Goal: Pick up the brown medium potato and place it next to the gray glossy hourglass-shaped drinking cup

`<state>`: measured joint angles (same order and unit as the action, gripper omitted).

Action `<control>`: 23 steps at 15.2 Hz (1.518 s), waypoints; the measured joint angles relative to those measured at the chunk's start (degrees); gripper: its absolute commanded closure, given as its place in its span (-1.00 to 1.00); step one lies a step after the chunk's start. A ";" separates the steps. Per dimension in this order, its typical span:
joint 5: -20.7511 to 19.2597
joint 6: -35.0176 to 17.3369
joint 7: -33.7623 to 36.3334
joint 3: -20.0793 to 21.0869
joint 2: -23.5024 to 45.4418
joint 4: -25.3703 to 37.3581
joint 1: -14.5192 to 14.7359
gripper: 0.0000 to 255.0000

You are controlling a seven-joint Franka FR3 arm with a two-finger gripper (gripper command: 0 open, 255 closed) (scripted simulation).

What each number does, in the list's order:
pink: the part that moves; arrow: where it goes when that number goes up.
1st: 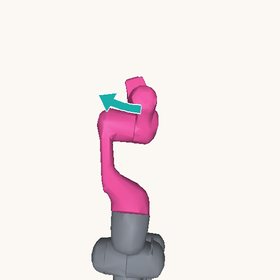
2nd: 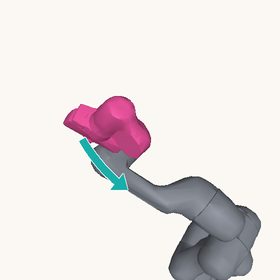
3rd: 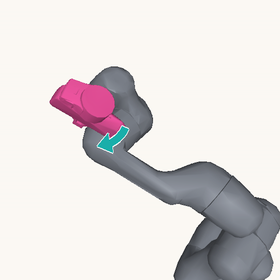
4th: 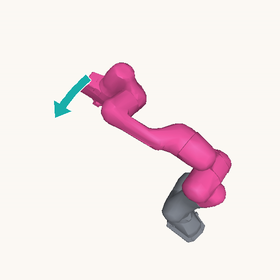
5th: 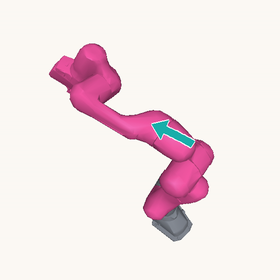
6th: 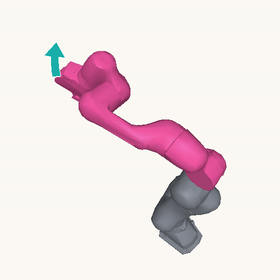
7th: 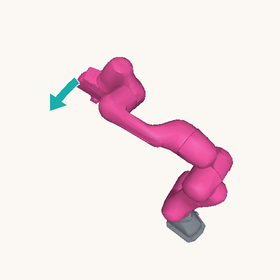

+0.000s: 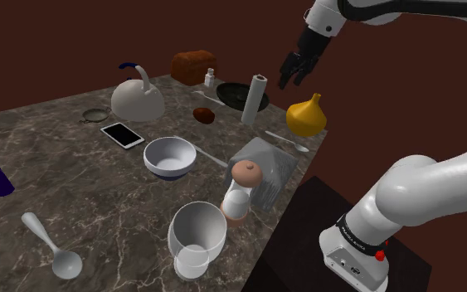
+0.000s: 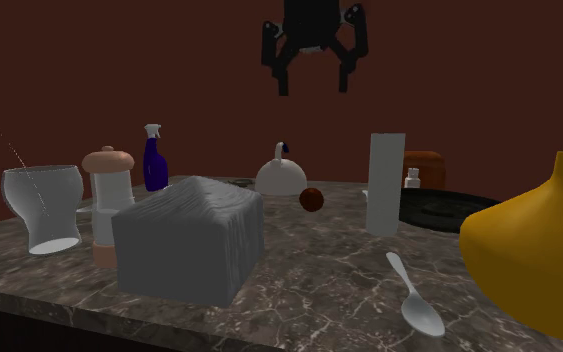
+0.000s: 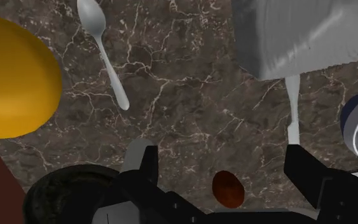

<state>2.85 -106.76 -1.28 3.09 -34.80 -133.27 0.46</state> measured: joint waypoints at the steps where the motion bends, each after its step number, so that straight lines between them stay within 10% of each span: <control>1: -0.31 -1.69 -1.53 -0.38 2.03 0.31 0.17 -1.00; 23: -5.86 -22.09 -22.88 2.15 48.27 25.60 5.60 -1.00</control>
<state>-3.00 -128.84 -24.16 5.24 13.47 -107.67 6.06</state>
